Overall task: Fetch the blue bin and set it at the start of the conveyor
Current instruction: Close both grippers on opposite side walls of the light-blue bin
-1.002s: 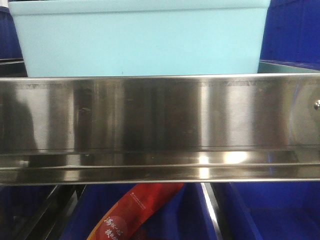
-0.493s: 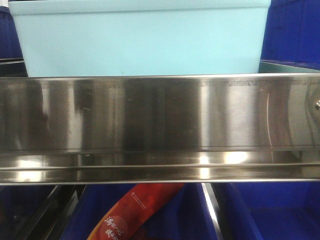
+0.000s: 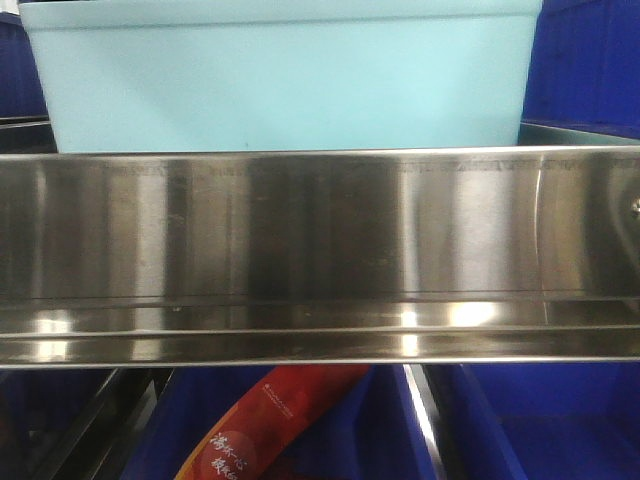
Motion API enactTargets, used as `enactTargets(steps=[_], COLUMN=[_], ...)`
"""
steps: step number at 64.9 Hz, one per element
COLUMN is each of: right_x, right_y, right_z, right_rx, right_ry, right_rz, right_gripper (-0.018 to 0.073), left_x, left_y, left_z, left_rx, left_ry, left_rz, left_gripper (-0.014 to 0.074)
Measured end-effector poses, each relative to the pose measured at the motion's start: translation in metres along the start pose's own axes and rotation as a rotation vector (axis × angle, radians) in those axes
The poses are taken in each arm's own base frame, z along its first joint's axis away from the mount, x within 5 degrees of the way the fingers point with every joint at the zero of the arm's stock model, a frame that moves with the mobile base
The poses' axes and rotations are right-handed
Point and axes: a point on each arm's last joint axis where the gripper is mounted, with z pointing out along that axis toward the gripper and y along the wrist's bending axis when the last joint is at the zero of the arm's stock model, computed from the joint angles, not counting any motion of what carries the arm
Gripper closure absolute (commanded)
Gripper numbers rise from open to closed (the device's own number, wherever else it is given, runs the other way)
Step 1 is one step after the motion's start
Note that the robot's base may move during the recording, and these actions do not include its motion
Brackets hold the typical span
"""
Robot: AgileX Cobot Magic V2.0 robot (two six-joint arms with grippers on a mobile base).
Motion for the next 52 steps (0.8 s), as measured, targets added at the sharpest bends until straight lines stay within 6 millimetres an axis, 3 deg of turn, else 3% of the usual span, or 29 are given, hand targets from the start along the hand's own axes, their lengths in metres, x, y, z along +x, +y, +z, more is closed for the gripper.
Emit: enactTargets(steps=[12,22,41,52], right_x=[-0.011,-0.020,-0.027,-0.030], right_y=[0.024,0.026,0.034,0.048], right_z=[0.047,0.081,0.149,0.171], right_rx=[-0.102,-0.095,0.071,0.151], right_ry=[0.091,0.137,0.293,0.364], right_rz=[-0.014,0.067,0.097,0.081], right_gripper=[0.0718,0.0700,0.0700,0.0701], left_x=[-0.015,-0.024,-0.031,-0.028], left_y=[-0.020,-0.031,-0.043,-0.043], left_z=[0.064,0.105,0.153,0.173], left_rx=[0.064,-0.009,-0.194,-0.221], left_ry=[0.132,0.188,0.282,0.320], left_rz=[0.073,0.070,0.023,-0.012], left_gripper=[0.0708,0.0708,0.0708,0.0708])
